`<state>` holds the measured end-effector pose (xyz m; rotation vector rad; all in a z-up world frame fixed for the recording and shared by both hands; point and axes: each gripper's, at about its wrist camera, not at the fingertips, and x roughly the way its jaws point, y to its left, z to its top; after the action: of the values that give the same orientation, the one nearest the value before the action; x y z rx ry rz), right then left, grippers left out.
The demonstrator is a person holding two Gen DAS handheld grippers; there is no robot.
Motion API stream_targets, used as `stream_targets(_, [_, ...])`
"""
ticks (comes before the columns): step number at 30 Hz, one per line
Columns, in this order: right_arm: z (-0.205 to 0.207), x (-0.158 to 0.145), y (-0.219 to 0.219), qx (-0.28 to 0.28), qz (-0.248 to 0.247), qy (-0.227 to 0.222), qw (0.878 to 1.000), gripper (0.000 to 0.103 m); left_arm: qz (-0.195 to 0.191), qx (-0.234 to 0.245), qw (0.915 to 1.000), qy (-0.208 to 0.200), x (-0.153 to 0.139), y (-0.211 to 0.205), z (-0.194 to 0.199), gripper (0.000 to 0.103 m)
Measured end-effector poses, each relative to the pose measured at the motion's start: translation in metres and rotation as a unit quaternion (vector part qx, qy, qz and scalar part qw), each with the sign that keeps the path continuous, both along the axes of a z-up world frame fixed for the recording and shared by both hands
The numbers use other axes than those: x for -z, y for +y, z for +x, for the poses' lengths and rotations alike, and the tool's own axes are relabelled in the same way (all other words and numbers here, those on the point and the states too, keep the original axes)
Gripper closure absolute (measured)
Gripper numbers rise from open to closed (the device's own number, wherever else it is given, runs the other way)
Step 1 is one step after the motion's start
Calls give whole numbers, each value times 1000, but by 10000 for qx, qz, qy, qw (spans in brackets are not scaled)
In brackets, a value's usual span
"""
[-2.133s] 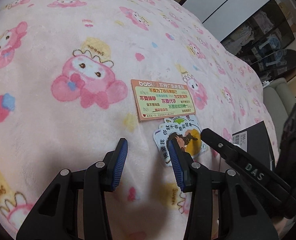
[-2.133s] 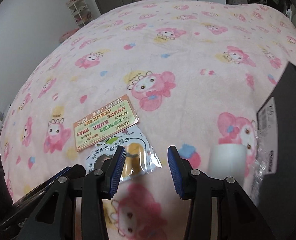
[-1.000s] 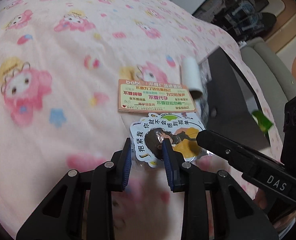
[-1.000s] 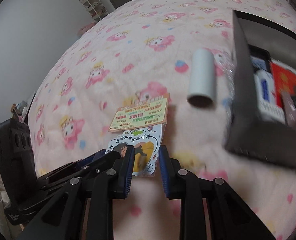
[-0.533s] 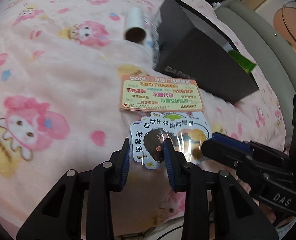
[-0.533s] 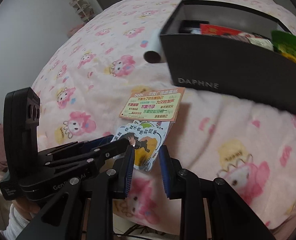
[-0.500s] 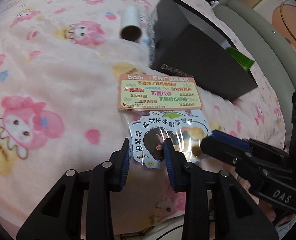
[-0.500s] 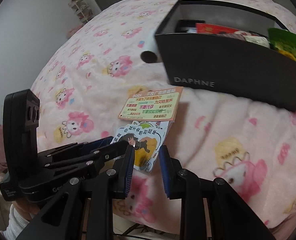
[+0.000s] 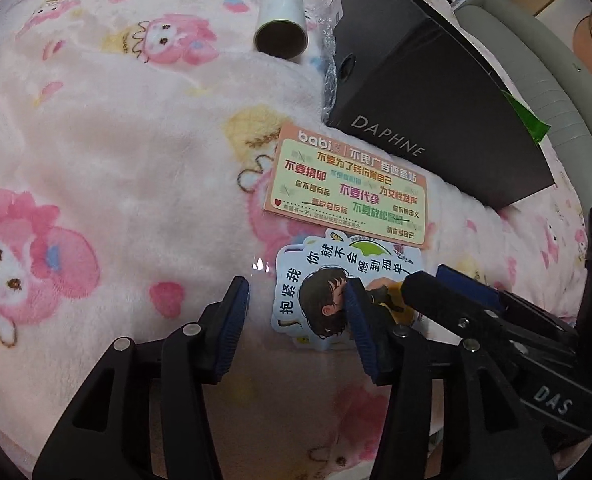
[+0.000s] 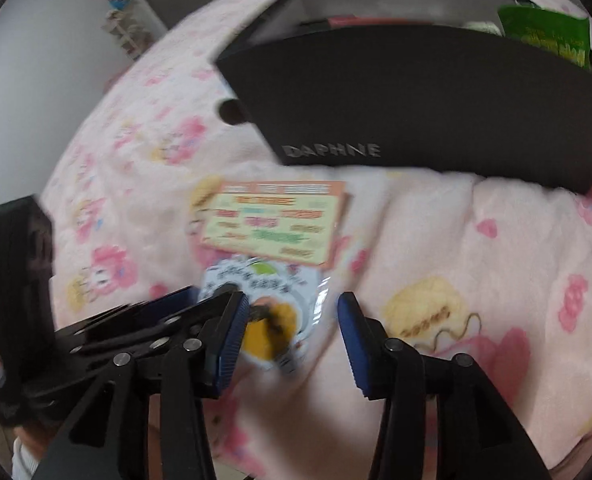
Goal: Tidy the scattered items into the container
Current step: 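Close the left gripper on the card edges while the right gripper pinches them, then lift the cards with both grippers and lower them into the box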
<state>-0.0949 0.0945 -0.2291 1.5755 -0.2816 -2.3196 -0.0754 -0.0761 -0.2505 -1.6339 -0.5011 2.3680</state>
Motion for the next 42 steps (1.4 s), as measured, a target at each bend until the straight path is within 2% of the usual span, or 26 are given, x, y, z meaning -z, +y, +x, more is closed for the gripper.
stream_targets(3, [0,7,6,-46,-321,-71,9994,61,-56,80,9999,127,-2,3,3,54])
stream_targets(5, [2,10,8,-96,-434,-48,9990,62,-93,133,9996,211,-3,4,4,62])
stream_targets(8, [5,9,10,-117,-612,-46,9980,74,-187,235,9989,350,-7,9,9,70])
stream_targets(12, [8,-6,16,-116,-856,85,9962,79,-176,269,9985,452,-16,13,16,71])
stream_targets(18, [13,-46,28,-168,-1026,543,9931,80,135,103,9973,709,-45,15,18,71])
stream_targets(29, [10,-94,63,72,-1221,1135,9860,80,-116,430,9909,1273,-107,54,7,71])
stream_targets(35, [-6,-122,81,15,-1148,1571,9809,80,-213,581,9864,1523,-136,76,-14,71])
stream_targets(42, [-37,-144,103,84,-1308,1957,9719,80,-392,636,9831,1672,-157,101,-50,71])
